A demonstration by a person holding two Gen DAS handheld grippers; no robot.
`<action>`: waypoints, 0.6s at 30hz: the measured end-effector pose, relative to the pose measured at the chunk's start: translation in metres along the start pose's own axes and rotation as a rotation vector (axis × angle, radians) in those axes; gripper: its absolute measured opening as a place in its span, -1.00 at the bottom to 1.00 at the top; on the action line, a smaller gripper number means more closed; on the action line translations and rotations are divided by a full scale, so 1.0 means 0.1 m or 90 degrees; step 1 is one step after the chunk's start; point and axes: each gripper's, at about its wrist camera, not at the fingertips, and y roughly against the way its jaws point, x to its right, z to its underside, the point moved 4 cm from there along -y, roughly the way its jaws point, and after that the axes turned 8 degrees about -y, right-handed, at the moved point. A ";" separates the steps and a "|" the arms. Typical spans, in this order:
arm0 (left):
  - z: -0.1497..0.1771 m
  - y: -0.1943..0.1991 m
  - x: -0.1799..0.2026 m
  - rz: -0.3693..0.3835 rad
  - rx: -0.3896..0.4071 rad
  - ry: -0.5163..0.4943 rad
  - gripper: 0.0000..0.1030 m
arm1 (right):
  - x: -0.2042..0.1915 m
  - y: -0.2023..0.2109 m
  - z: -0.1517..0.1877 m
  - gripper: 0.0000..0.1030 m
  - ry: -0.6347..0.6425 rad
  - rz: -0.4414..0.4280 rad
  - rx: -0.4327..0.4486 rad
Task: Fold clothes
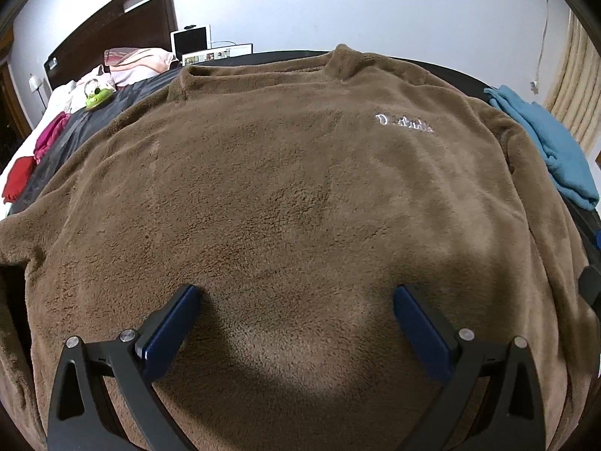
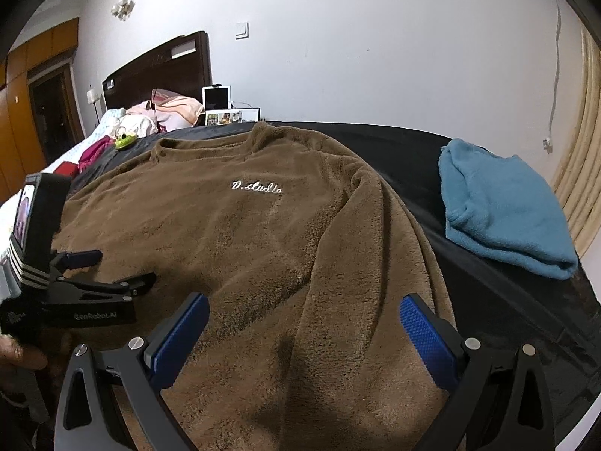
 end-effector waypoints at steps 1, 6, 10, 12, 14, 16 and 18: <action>0.00 0.00 0.00 0.002 0.000 0.001 1.00 | -0.01 0.01 0.00 1.00 0.000 -0.001 0.004; 0.01 0.01 0.00 -0.002 0.000 -0.003 1.00 | -0.13 0.07 -0.01 1.00 0.023 0.006 0.024; 0.01 0.00 0.01 0.001 -0.001 0.000 1.00 | -0.22 0.08 0.01 1.00 0.036 0.007 0.028; 0.01 0.01 0.01 0.001 -0.001 0.000 1.00 | -0.26 0.11 0.03 1.00 0.046 0.009 0.036; 0.01 0.01 0.01 0.000 -0.001 0.000 1.00 | -0.33 0.14 0.05 1.00 0.059 0.019 0.047; 0.01 0.01 0.01 0.000 -0.001 0.001 1.00 | -0.41 0.18 0.06 1.00 0.067 0.015 0.056; 0.02 0.01 0.01 -0.001 -0.001 0.001 1.00 | -0.53 0.21 0.09 1.00 0.073 0.000 0.060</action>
